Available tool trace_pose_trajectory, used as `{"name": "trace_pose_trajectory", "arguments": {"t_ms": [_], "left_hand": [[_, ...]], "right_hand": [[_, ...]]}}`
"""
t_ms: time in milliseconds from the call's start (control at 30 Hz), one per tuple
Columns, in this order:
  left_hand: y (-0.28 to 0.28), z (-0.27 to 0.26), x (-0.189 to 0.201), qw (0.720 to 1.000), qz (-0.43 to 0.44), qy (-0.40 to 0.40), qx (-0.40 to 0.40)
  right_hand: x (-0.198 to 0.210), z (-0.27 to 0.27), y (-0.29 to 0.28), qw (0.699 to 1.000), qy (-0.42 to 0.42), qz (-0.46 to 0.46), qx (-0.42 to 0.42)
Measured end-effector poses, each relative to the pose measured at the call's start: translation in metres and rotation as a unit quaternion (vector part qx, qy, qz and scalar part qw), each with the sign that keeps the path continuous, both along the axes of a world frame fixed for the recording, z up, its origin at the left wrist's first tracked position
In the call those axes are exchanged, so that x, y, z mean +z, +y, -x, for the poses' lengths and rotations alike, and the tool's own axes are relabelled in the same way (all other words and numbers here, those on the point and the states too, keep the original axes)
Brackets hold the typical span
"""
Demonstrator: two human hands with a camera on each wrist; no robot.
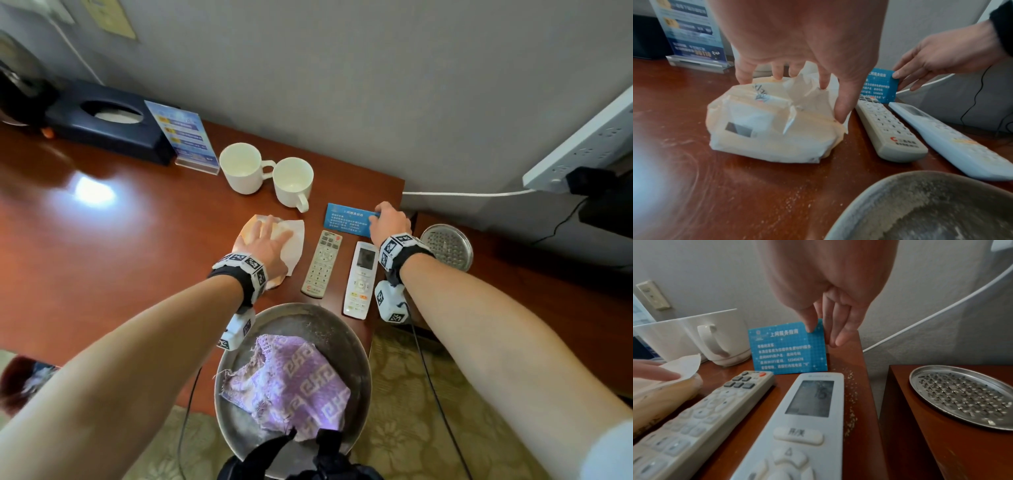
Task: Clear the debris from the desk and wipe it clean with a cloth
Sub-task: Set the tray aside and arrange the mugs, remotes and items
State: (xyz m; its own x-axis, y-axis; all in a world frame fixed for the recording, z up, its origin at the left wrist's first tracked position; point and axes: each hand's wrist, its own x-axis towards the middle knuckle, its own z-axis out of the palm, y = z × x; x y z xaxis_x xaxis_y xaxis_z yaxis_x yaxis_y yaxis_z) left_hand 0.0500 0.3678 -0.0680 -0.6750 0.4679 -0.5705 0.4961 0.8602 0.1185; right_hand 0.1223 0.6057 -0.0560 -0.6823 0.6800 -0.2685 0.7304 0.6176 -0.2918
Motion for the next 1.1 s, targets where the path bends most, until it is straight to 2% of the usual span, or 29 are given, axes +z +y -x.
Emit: {"name": "trace_pose_trajectory", "arguments": {"t_ms": [267,467,800,1100], "left_hand": [[-0.003,-0.003,0.013,0.999,-0.045,0.025,0.006],[-0.001,-0.016,0.035,0.993,-0.109,0.046,-0.011],[0.007,-0.053,0.064,0.984,-0.157,0.041,-0.073],[0.055,-0.121,0.072,0.971,-0.185,0.062,-0.139]], "right_hand": [[0.010,-0.013,-0.010,0.999,-0.026,0.009,-0.028],[0.025,-0.042,-0.020,0.999,0.001,0.013,-0.033],[0.056,-0.129,-0.049,0.995,0.008,0.035,-0.088],[0.063,-0.214,-0.025,0.992,0.002,0.023,-0.120]]}}
